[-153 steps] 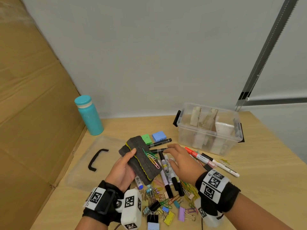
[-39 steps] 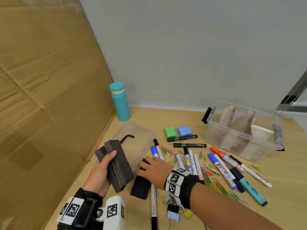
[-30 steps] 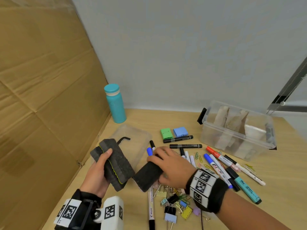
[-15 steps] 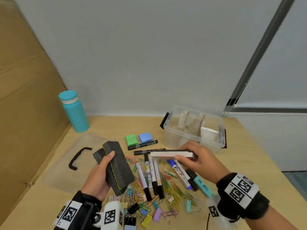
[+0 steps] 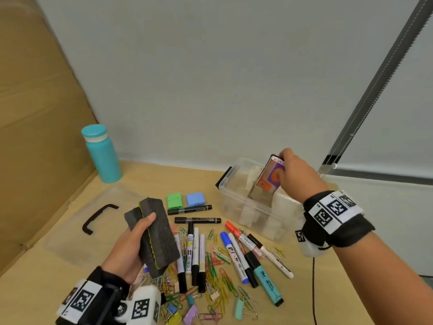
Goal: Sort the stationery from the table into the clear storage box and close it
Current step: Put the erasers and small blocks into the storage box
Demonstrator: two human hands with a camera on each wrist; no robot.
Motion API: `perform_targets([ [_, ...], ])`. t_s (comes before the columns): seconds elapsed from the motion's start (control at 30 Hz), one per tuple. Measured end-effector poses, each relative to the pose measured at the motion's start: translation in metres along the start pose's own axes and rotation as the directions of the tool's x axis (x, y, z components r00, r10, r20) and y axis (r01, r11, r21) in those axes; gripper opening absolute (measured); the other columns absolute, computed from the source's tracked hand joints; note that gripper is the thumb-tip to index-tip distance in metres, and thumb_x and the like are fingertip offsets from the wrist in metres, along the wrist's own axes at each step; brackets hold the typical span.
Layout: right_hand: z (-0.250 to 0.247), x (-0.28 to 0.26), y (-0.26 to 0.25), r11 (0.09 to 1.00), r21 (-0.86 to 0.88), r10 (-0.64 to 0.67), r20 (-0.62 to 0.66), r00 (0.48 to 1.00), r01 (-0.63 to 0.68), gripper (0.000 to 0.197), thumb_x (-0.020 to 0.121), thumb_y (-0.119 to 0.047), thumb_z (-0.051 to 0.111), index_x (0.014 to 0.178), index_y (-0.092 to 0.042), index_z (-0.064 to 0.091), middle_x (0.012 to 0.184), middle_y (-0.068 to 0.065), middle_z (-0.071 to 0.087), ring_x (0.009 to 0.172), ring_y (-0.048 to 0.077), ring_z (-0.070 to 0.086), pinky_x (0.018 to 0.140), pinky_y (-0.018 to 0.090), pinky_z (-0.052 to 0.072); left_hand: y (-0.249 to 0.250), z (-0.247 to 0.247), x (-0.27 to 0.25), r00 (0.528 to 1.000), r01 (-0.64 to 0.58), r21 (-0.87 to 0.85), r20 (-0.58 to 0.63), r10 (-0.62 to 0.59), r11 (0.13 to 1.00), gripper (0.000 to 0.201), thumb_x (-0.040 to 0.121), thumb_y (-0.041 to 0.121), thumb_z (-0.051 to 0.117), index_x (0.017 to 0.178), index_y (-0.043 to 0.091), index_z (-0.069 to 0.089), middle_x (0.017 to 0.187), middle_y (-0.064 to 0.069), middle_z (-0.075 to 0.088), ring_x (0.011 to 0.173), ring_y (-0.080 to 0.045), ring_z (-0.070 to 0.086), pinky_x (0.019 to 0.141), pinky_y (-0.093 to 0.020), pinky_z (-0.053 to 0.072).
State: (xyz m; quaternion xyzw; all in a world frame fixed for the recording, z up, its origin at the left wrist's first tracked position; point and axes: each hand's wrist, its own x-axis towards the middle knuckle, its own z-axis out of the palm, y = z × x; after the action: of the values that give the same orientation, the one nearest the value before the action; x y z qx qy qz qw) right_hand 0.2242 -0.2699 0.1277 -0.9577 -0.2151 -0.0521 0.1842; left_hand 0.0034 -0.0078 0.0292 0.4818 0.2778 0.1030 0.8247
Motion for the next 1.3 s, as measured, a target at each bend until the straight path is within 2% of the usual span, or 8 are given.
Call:
perform_targets([
  [0.17,0.015,0.018,0.003,0.997,-0.049,0.060,0.135,0.989,-0.054,0.019,0.093,-0.013,0.049,0.105,-0.013,0.034,0.084,0.010,0.060,0.069,0.026,0.058,0.057,0.033,0.045,-0.004,0.013,-0.001,1.000,0.003,0.006,0.008,-0.003,1.000,0.025,0.093,0.031,0.051,0.111,0.016,0.059,0.083,-0.005,0.076,0.092,-0.027,0.065,0.074,-0.041,0.050],
  [0.53,0.041,0.074,0.005,0.947,-0.321,0.176,0.446,0.878,-0.027,0.030,0.083,-0.023,0.070,0.108,-0.009,0.060,0.115,0.010,0.063,0.108,0.028,0.060,0.089,0.034,0.048,-0.008,0.009,-0.006,1.000,-0.013,0.000,-0.020,0.013,1.000,0.035,0.092,0.031,0.052,0.124,0.018,0.055,0.093,-0.006,0.075,0.094,-0.025,0.065,0.071,-0.039,0.051],
  [0.63,0.084,0.122,0.053,0.890,-0.446,0.174,0.518,0.838,0.091,0.017,0.071,-0.025,0.073,0.087,-0.026,0.066,0.109,0.002,0.068,0.095,0.026,0.065,0.088,0.037,0.054,-0.009,0.003,-0.007,0.999,-0.012,0.018,-0.030,0.012,1.000,0.039,0.091,0.032,0.054,0.126,0.016,0.055,0.109,-0.012,0.068,0.098,-0.028,0.064,0.074,-0.040,0.051],
  [0.73,0.127,0.163,0.103,0.867,-0.483,0.194,0.548,0.813,0.119,0.043,0.067,-0.031,0.065,0.110,-0.026,0.062,0.122,0.002,0.063,0.100,0.026,0.063,0.090,0.041,0.053,-0.008,0.002,-0.005,1.000,0.007,0.020,-0.024,-0.006,1.000,0.039,0.091,0.032,0.054,0.125,0.015,0.055,0.115,-0.015,0.065,0.101,-0.029,0.063,0.078,-0.041,0.051],
  [0.97,0.040,0.049,0.005,0.999,-0.029,0.036,0.239,0.970,-0.030,0.034,0.095,-0.020,0.046,0.126,-0.020,0.058,0.133,0.007,0.054,0.121,0.027,0.051,0.103,0.040,0.042,-0.009,0.011,-0.002,0.999,0.022,0.074,0.030,-0.024,0.997,0.043,0.081,0.036,0.060,0.120,0.019,0.057,0.112,-0.013,0.067,0.101,-0.031,0.064,0.080,-0.044,0.051],
  [1.1,0.034,0.016,-0.015,0.962,0.266,-0.106,0.131,0.986,0.068,0.021,0.096,-0.022,0.048,0.111,-0.021,0.063,0.113,-0.003,0.059,0.094,0.012,0.057,0.088,0.029,0.047,-0.011,0.039,-0.001,0.992,-0.049,0.205,0.122,0.024,0.978,0.045,0.075,0.035,0.064,0.118,0.022,0.059,0.110,-0.011,0.070,0.103,-0.028,0.066,0.089,-0.044,0.052],
  [1.2,0.035,-0.006,-0.037,0.876,0.483,-0.183,0.324,0.928,0.004,0.024,0.097,-0.032,0.049,0.110,-0.017,0.062,0.104,0.000,0.065,0.077,0.008,0.064,0.076,0.029,0.055,-0.012,0.063,0.003,0.978,-0.135,0.309,0.195,0.076,0.941,0.046,0.074,0.032,0.068,0.118,0.024,0.058,0.105,-0.007,0.071,0.098,-0.022,0.068,0.079,-0.032,0.056],
  [1.3,0.043,-0.019,-0.053,0.758,0.609,-0.263,0.613,0.745,-0.233,0.051,0.092,-0.052,0.045,0.131,-0.020,0.050,0.119,0.003,0.062,0.085,0.019,0.071,0.079,0.038,0.059,-0.014,0.082,0.006,0.955,-0.238,0.386,0.262,0.141,0.891,0.046,0.076,0.023,0.074,0.118,0.030,0.055,0.104,0.003,0.072,0.095,-0.011,0.068,0.076,-0.021,0.054],
])
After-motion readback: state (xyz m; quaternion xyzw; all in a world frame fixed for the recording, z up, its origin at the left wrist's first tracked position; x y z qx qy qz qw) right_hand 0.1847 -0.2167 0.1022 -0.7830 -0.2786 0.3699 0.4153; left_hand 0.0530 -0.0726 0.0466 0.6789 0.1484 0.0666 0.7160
